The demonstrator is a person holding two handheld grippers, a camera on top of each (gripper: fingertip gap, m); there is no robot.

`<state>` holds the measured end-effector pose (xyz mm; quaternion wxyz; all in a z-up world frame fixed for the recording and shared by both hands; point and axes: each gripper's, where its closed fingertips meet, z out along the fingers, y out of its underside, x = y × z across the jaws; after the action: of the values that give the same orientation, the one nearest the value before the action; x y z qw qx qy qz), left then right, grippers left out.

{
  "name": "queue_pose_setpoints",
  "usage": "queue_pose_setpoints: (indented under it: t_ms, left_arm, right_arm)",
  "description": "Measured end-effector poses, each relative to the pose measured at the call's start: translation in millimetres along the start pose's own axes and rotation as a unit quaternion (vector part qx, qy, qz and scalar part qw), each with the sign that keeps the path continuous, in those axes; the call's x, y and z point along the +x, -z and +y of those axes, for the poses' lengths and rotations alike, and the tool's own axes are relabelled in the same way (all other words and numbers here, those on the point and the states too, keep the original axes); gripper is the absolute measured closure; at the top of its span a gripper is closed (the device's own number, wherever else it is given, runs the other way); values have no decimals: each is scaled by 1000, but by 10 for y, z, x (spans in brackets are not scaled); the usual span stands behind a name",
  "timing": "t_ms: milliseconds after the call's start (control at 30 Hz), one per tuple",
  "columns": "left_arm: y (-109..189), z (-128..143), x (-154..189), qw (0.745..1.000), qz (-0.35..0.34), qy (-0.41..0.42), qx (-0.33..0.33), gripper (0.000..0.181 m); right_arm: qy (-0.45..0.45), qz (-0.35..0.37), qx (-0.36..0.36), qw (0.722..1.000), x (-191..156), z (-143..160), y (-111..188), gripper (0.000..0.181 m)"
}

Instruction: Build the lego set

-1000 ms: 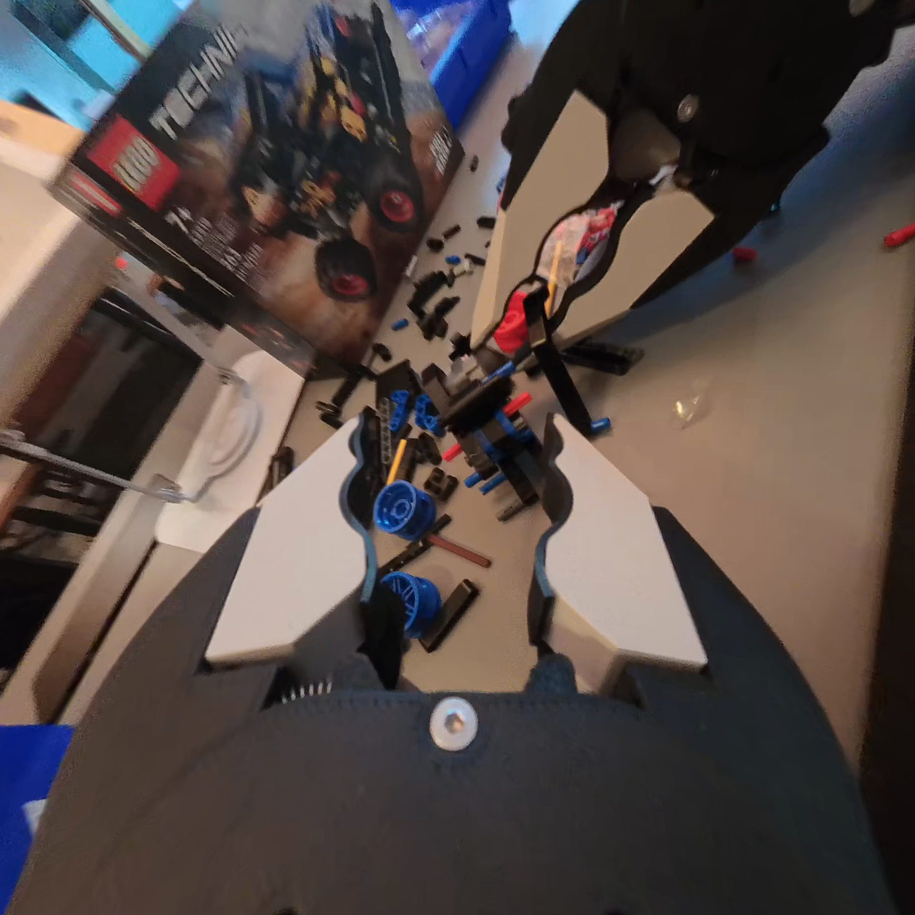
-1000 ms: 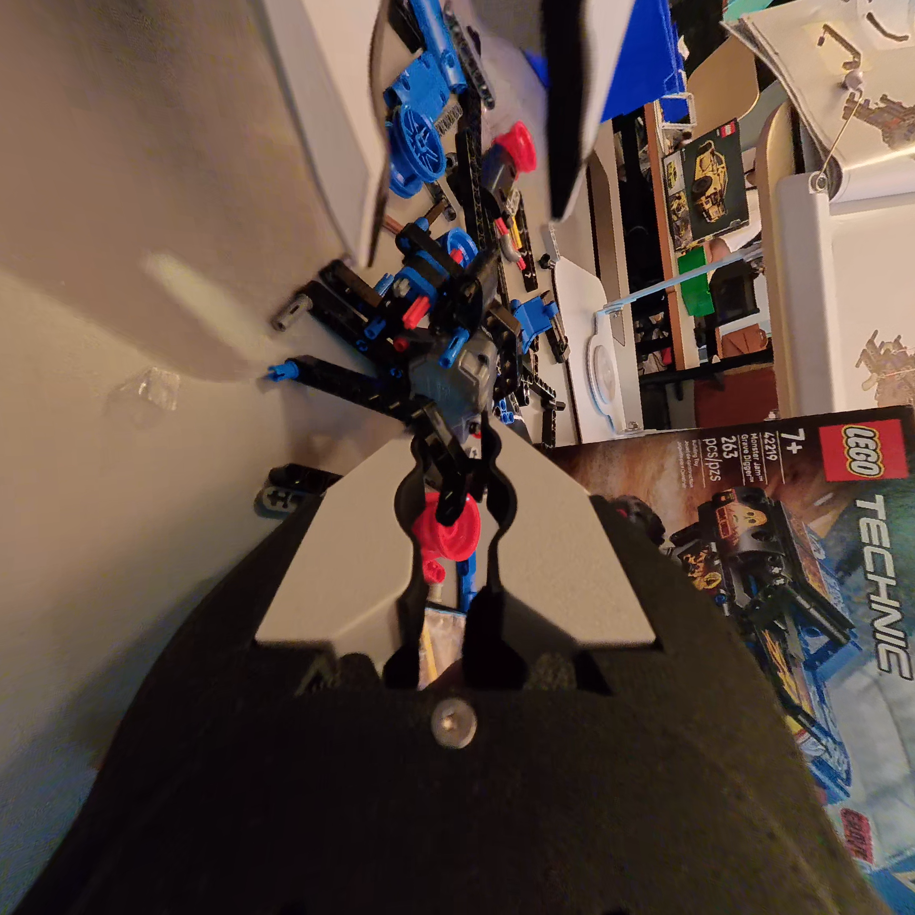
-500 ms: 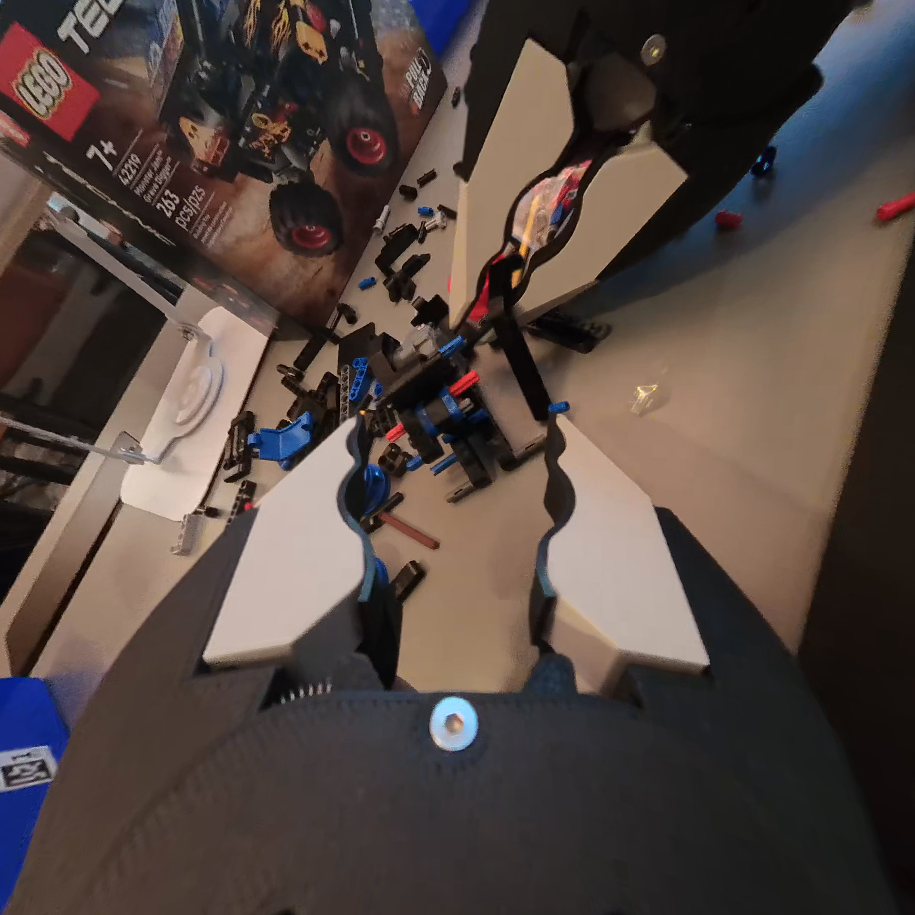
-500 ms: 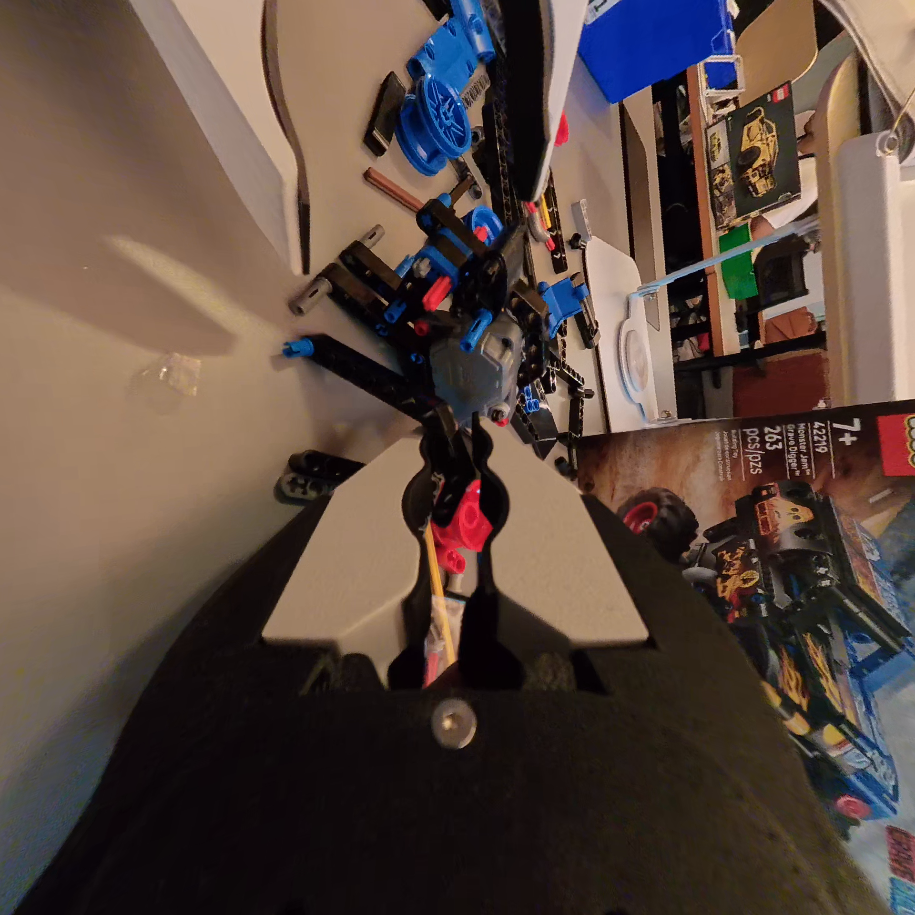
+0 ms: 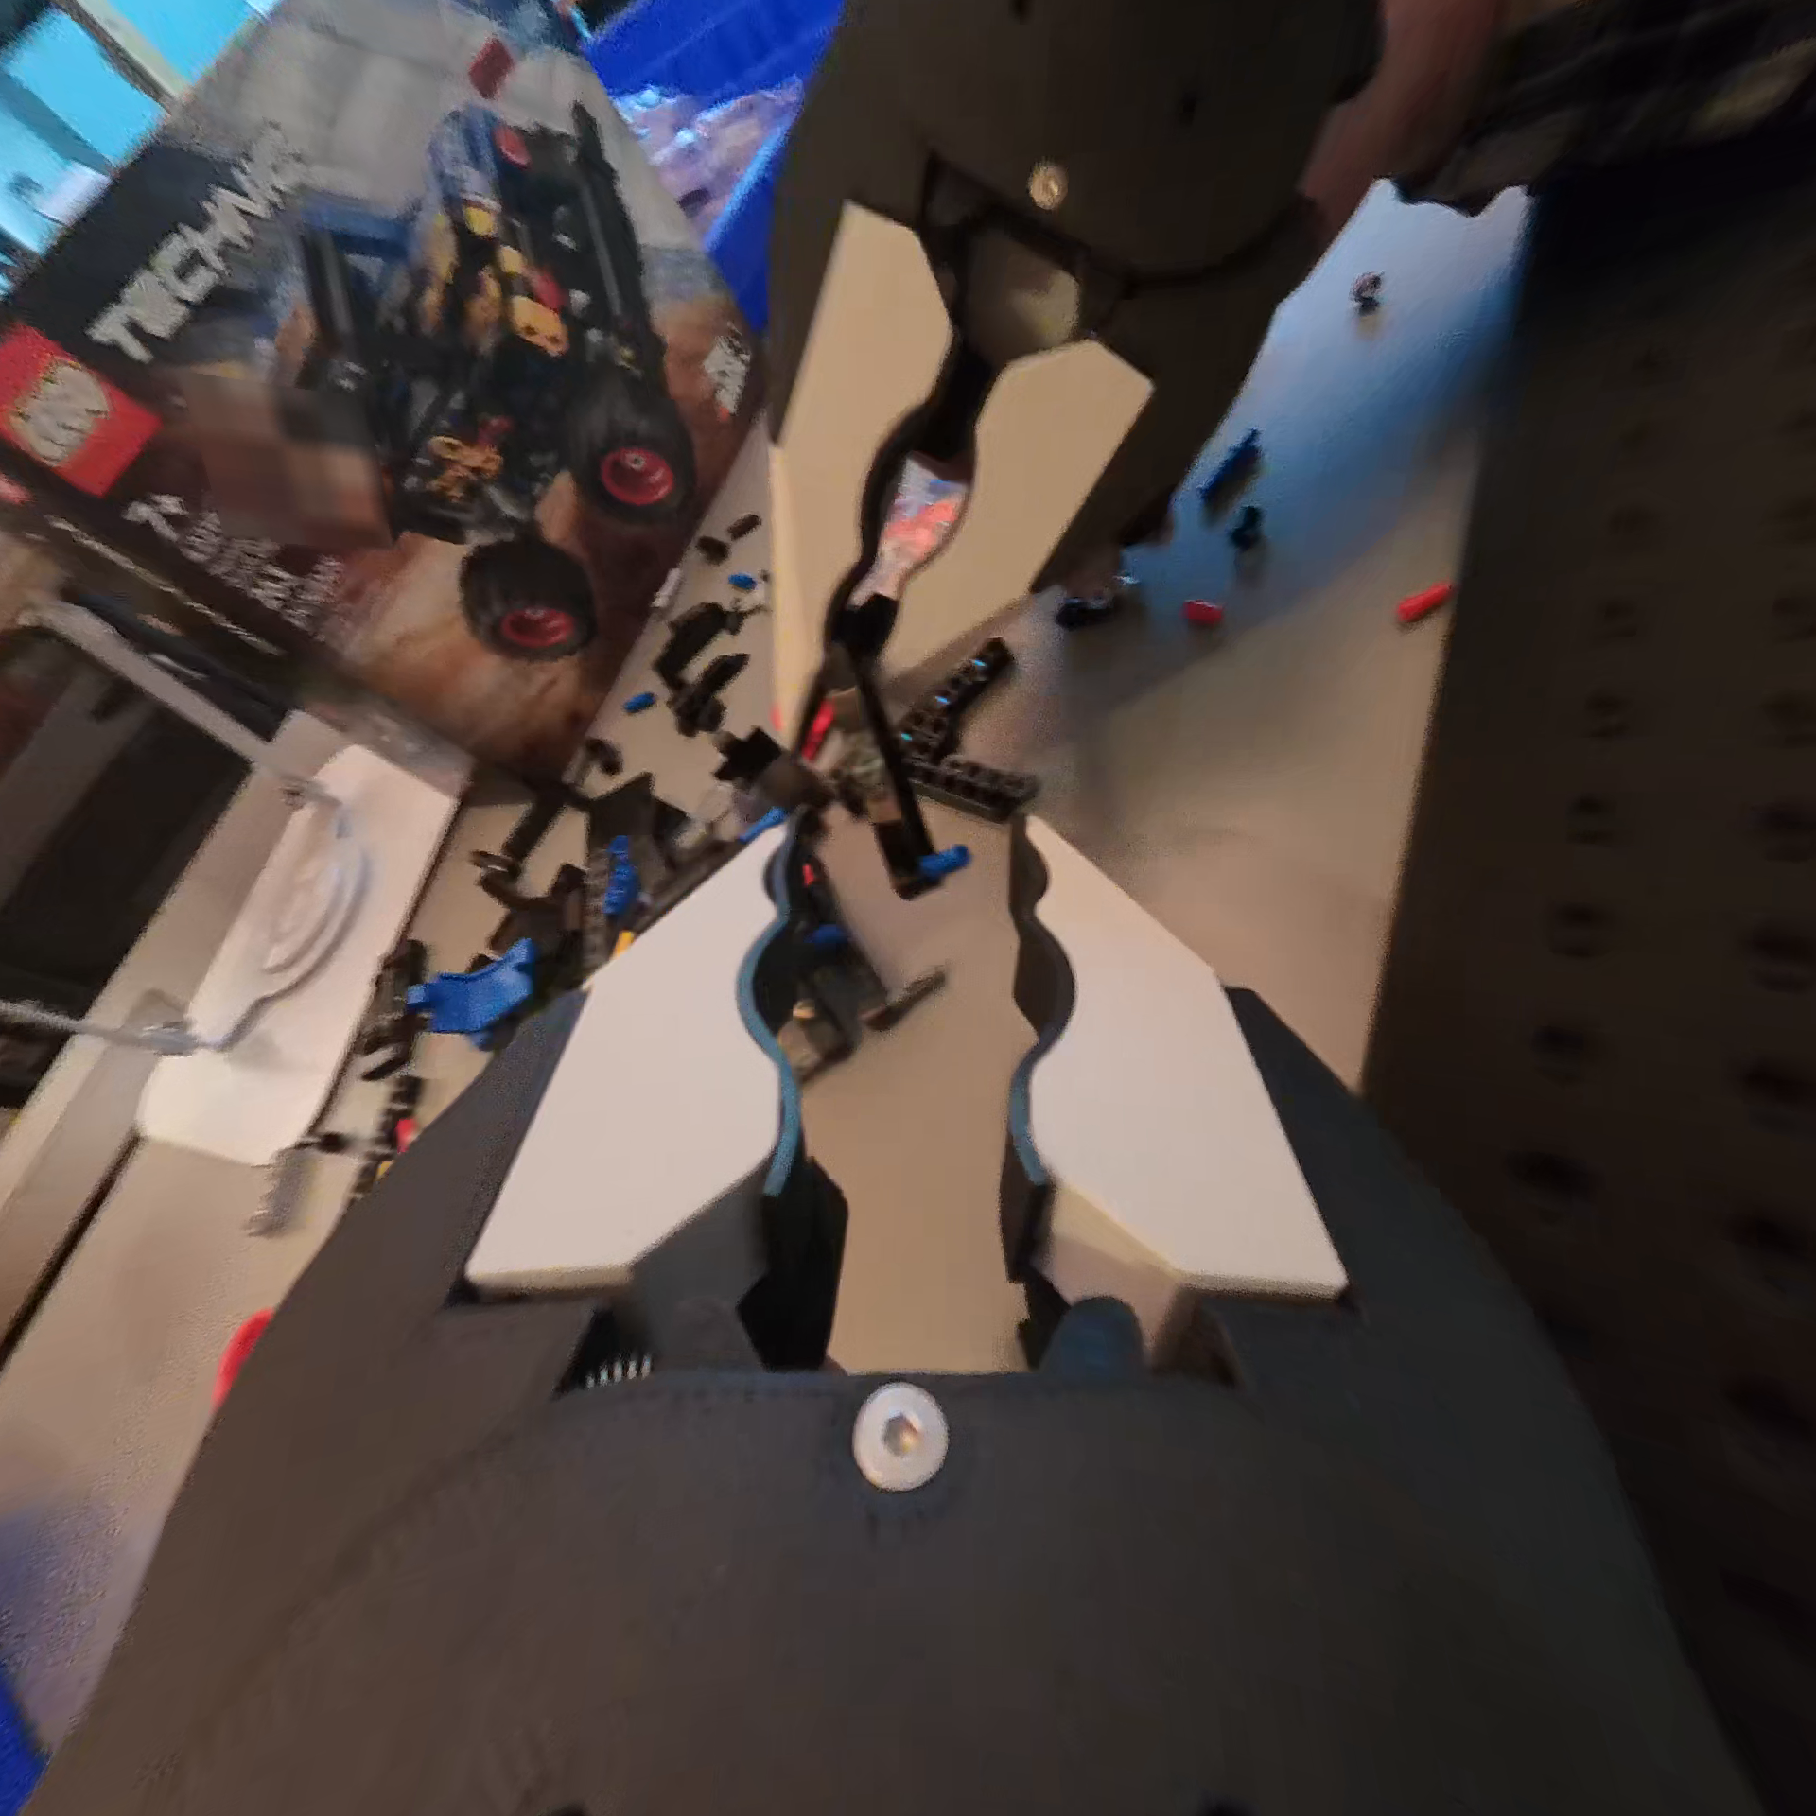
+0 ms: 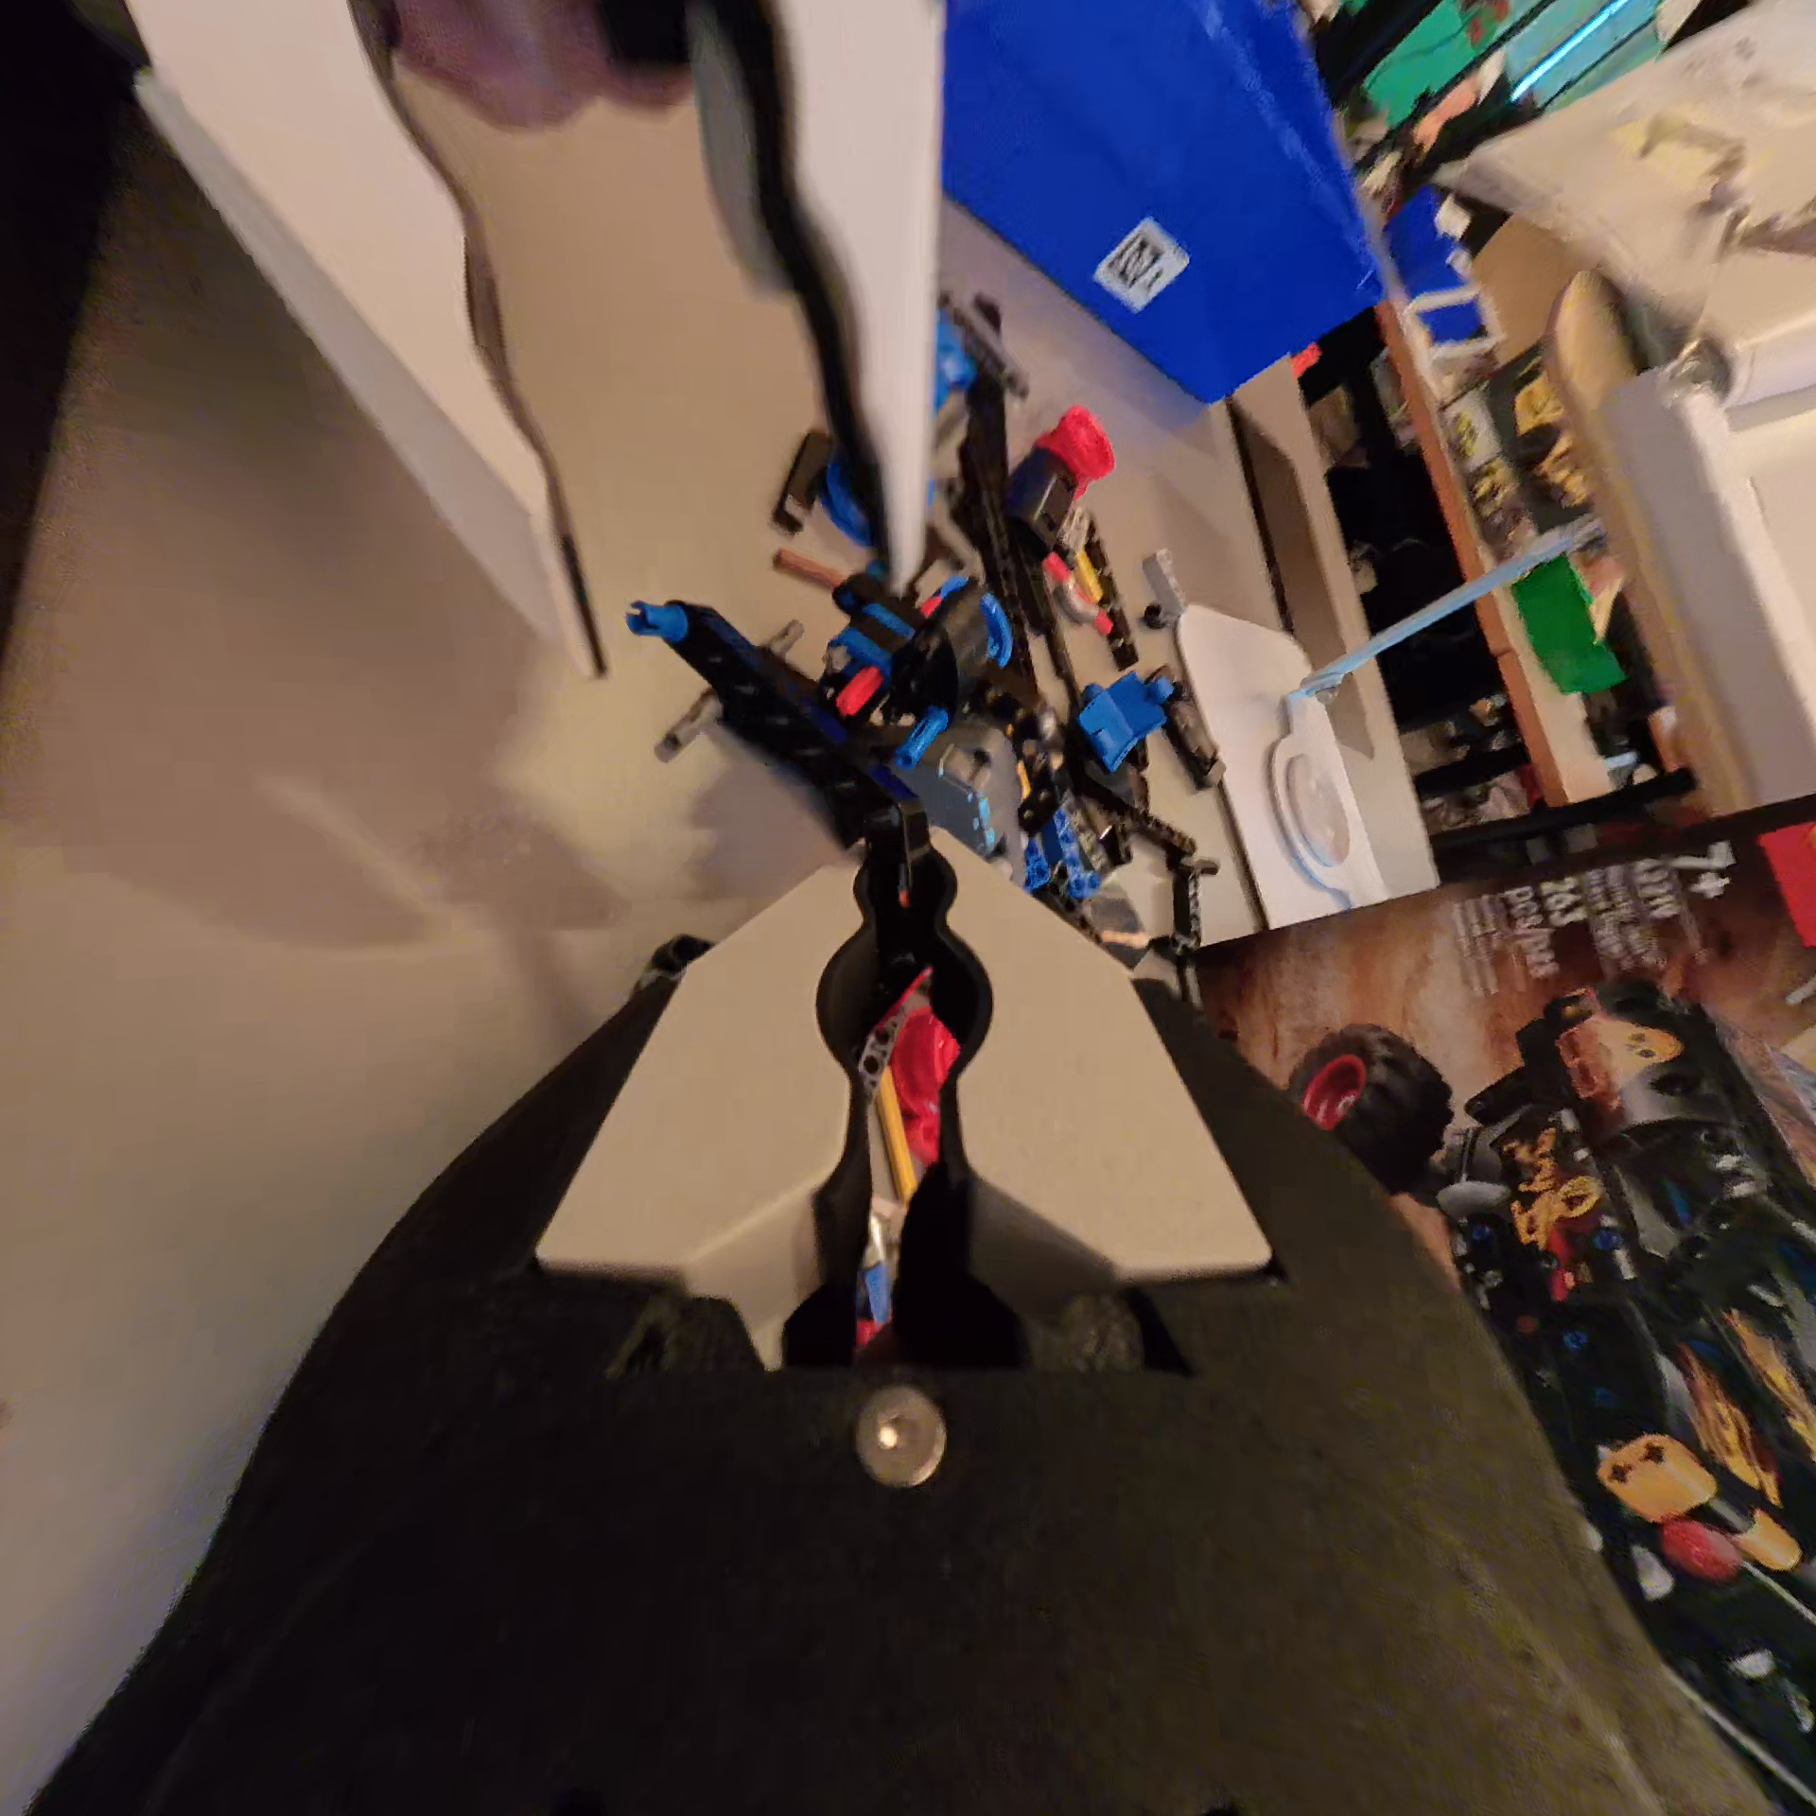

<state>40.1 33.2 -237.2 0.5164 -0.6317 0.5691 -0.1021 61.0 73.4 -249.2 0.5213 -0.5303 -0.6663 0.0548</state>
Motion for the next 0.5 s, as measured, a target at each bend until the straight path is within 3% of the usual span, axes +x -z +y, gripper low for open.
queue_pose_setpoints:
  t_ms: [100,233,333,500]
  left_arm:
    - [-9,0,114,999,34,31,1,164]
    - [7,6,81,998,39,55,7,165]
    - [12,46,10,999,15,47,-2,166]
    - [-8,108,-37,1000,-13,15,-24,166]
  right_arm:
    - [3,0,23,1000,1,-102,27,181]
    - [14,5,23,1000,0,-118,5,181]
    - [6,-3,36,999,-5,-159,34,163]
    - [-2,-8,56,998,26,-238,101,167]
